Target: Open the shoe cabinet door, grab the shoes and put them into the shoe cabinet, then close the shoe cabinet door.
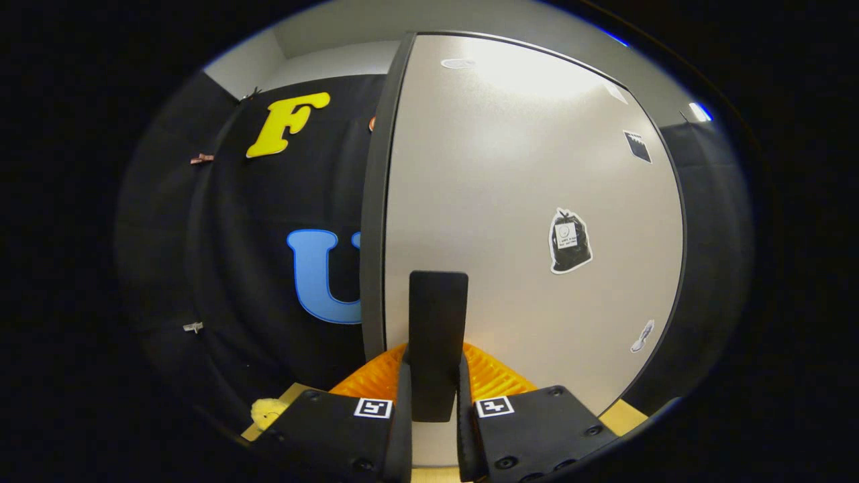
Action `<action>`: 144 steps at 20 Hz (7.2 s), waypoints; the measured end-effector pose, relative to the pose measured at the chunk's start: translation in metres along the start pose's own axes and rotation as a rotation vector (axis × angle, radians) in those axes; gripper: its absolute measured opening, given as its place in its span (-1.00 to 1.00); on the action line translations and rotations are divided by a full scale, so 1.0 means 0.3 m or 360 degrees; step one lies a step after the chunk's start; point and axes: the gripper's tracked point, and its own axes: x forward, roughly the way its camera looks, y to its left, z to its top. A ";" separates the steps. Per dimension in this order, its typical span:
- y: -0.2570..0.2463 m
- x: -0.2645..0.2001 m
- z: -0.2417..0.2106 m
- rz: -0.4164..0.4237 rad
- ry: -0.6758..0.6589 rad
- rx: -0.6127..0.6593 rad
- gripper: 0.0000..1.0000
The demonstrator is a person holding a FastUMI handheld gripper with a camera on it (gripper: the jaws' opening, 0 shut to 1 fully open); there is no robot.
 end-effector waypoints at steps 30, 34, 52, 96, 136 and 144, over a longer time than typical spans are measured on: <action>-0.084 -0.393 0.072 0.0513 0.0035 0.0087 -0.69; -0.118 -0.425 0.075 0.0530 0.0043 0.0076 -0.69; -0.319 -0.476 0.087 0.0317 0.0041 0.0120 -0.71; -0.540 -0.710 -0.134 -0.0192 0.0421 0.0086 0.75; -0.179 -0.228 -1.148 -0.0019 0.0864 0.0114 0.24; -0.179 -0.170 -1.129 0.0086 0.0843 0.0103 -0.88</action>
